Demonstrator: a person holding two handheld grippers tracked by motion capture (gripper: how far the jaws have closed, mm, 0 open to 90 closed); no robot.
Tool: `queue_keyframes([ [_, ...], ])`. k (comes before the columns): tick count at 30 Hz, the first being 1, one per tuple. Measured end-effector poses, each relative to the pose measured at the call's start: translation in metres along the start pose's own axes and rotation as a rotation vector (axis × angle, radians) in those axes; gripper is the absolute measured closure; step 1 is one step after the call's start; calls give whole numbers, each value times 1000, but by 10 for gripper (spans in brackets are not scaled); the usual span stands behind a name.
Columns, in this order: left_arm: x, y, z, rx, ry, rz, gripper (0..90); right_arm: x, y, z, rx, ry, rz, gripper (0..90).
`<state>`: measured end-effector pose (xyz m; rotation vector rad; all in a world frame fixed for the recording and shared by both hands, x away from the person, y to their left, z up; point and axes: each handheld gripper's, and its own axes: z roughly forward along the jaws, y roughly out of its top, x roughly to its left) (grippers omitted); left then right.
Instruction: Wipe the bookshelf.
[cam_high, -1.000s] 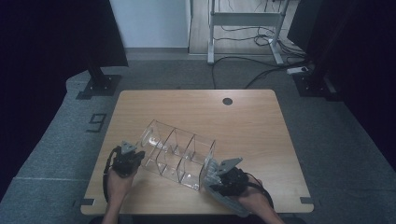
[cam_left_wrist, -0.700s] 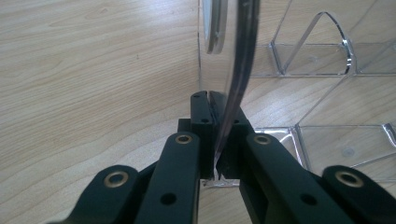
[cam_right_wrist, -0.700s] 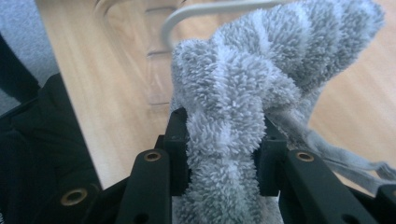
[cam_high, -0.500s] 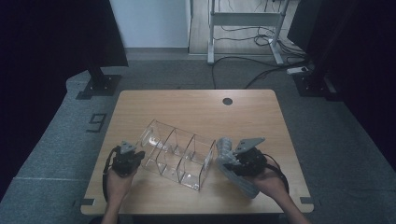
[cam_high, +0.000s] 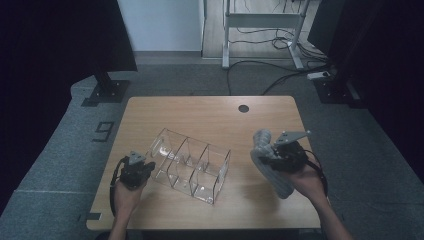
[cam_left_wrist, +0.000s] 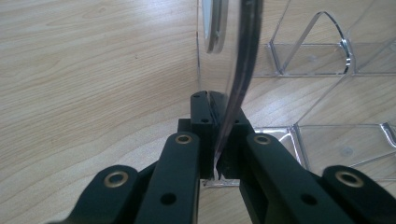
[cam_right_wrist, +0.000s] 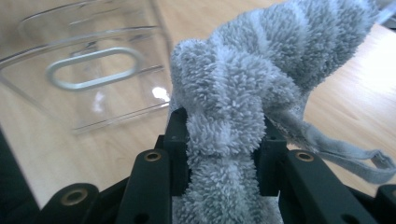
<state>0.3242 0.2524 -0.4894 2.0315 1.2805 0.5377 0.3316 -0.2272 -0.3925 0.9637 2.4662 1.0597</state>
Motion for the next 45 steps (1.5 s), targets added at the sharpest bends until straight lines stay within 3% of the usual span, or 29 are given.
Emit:
queue_keyframes([
  [11, 1, 0, 0, -1, -5, -4, 869, -42, -18, -20, -11, -145, 90, 645],
  [21, 0, 0, 1, -2, -3, -5, 868, -68, -44, -16, -4, -211, 160, 644],
  [28, 0, 0, 1, -3, -4, -7, 868, -73, -58, -1, 20, -217, 183, 643],
  [38, 0, -1, 1, -3, -4, -5, 868, -76, -83, 33, 63, -185, 224, 636],
  [45, 1, -1, 1, -4, -7, -6, 868, -76, -97, 52, 100, -167, 227, 625],
])
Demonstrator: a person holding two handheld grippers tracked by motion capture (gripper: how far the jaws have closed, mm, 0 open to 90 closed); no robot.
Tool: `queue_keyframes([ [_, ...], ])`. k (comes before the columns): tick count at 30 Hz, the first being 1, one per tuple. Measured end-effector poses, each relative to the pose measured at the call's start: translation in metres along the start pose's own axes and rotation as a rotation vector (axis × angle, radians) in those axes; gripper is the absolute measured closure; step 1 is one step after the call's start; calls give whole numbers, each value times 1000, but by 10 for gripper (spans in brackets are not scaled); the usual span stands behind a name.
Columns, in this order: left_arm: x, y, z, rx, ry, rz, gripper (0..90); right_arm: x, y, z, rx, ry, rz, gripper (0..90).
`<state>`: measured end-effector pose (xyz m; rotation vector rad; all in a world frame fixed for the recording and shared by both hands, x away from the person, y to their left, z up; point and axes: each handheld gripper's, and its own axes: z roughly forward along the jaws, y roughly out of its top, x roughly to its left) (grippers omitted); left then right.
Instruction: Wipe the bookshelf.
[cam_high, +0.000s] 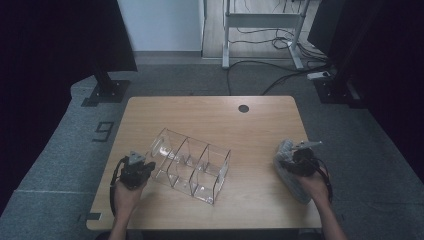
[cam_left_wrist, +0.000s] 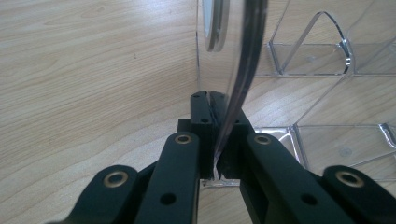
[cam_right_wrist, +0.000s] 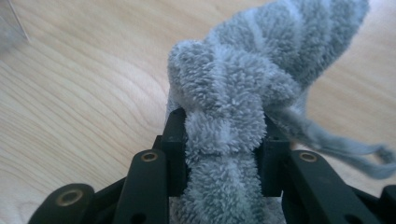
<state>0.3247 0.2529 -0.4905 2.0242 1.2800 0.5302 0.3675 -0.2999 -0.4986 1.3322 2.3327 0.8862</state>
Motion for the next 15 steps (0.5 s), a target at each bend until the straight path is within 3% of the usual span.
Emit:
queue_keyframes([
  [6, 0, 0, 0, 0, -1, 0, 867, 3, -8, 17, 65, -7, -27, 596],
  [11, 0, 0, 0, 1, -3, 0, 868, 1, -9, 14, 58, -3, -18, 549],
  [15, 1, 0, 0, 2, -7, 0, 866, 0, -8, 10, 37, 17, -11, 415],
])
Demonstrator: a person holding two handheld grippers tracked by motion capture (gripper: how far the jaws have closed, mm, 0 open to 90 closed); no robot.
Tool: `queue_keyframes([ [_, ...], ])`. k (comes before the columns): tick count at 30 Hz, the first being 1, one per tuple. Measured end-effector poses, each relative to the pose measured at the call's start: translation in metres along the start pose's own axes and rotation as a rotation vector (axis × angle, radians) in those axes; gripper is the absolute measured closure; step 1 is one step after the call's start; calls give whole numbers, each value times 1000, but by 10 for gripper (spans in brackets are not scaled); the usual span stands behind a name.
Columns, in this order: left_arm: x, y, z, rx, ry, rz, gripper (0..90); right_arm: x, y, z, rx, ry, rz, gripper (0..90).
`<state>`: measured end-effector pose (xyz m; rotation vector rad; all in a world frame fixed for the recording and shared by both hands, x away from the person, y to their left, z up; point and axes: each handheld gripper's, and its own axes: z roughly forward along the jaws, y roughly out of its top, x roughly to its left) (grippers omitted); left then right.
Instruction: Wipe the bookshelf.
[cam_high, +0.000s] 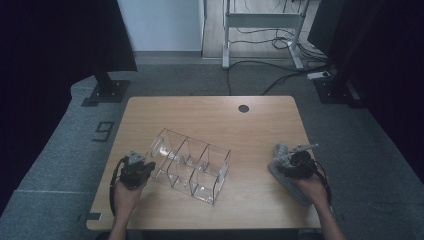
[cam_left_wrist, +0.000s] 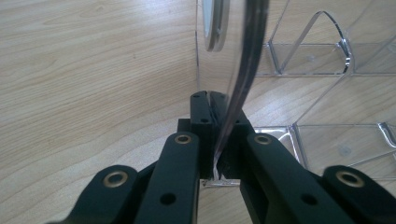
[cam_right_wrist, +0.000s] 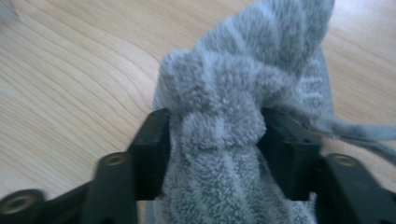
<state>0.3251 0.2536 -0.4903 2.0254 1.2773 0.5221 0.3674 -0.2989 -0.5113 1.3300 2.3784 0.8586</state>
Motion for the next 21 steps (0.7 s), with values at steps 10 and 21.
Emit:
queue_keyframes([
  [10, 5, -3, -3, -7, 4, -30, 666, 10, 16, -21, -116, 43, -17, 202],
  [21, 1, -9, -13, -24, -5, 13, 504, 37, 33, -28, -175, 140, -103, 122],
])
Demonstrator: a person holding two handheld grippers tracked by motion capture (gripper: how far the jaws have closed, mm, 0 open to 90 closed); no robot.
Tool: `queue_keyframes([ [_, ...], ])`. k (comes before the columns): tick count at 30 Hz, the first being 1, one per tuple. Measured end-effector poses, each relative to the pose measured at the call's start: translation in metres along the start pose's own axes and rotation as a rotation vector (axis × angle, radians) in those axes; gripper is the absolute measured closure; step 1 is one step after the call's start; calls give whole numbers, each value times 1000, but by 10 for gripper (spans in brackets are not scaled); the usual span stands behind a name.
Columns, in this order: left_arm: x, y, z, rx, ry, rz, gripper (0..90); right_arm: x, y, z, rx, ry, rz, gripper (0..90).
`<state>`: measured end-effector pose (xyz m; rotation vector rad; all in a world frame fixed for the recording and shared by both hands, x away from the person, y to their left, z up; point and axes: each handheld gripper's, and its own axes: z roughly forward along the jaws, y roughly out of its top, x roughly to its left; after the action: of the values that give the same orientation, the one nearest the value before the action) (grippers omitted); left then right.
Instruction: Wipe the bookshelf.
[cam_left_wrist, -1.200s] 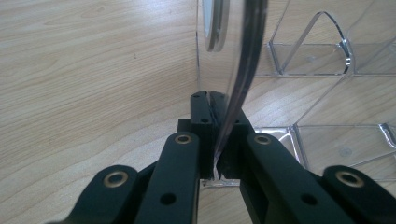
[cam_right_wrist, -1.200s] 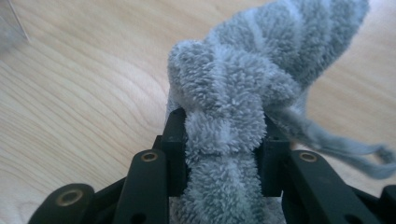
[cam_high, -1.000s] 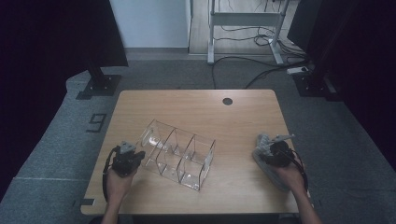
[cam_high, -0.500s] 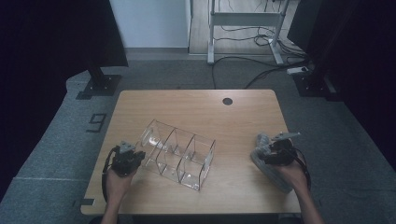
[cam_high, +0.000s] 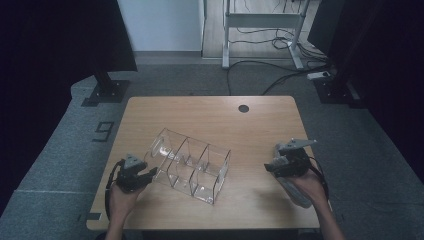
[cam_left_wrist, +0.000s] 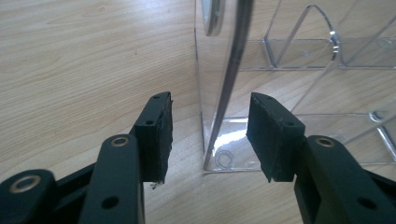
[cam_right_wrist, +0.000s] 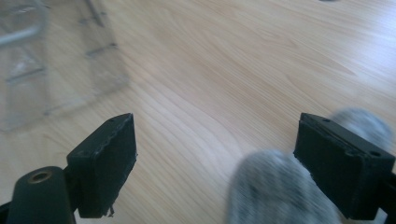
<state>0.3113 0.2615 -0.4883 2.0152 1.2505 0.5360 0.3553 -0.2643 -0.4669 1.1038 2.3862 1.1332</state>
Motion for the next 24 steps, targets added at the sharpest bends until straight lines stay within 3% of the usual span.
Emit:
queue_keyframes([
  [10, 0, -2, -13, -34, 0, 8, 563, 31, 26, 14, -24, 101, -88, 120],
  [21, 2, 0, -18, -42, 10, 5, 754, 57, 44, 36, -23, 183, -157, 138],
  [24, 3, 1, -16, -40, -12, 8, 812, 63, 48, 42, -22, 201, -168, 143],
])
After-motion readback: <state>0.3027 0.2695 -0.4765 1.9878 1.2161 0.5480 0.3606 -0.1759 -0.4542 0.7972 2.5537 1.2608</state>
